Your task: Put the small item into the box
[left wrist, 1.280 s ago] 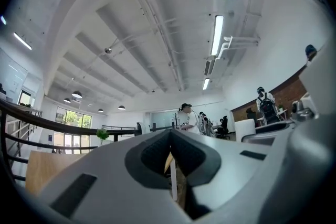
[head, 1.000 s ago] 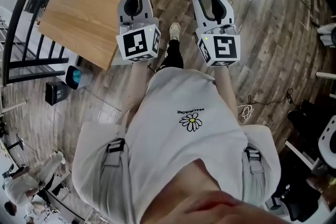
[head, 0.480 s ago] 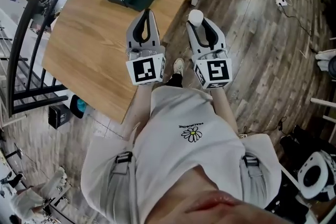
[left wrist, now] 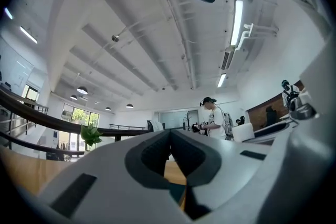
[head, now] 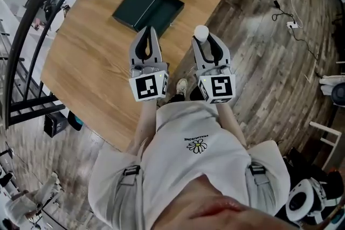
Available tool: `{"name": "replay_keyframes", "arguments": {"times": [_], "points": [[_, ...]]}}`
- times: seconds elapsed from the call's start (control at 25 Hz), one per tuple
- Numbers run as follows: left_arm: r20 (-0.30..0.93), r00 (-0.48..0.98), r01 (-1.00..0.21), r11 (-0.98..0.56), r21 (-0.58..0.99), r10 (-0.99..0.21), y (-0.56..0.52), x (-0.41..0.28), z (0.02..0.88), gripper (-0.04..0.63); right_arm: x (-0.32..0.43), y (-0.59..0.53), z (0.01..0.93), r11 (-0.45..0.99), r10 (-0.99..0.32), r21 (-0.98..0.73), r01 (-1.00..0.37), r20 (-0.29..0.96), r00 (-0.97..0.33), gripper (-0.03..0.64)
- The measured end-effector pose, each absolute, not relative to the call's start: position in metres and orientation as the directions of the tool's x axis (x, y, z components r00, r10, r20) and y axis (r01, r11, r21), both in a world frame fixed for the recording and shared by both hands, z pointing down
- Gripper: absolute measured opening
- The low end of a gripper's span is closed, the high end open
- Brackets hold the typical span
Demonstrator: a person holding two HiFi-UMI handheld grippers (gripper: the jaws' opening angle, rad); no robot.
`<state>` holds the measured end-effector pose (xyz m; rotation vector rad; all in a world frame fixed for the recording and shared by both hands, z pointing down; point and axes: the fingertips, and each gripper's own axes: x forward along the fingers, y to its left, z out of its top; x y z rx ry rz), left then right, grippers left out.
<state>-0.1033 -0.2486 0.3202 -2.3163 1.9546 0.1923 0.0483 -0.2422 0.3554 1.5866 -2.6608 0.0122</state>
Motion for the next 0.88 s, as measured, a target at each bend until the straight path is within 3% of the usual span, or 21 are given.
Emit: {"name": "replay_keyframes", "arguments": {"times": [0.4, 0.88], "points": [[-0.177, 0.073, -0.997, -0.067, -0.037, -0.982, -0.262, -0.097, 0.301, 0.017, 0.048, -0.289, 0.326, 0.590, -0.806, -0.008, -0.807, -0.057, -0.589, 0.143], [-0.188, -0.011, -0.998, 0.022, -0.057, -0.982, -0.283, -0.110, 0.284, 0.017, 0.058, -0.321, 0.322, 0.607, -0.794, -0.016, -0.795, -0.041, -0.606, 0.143]]}}
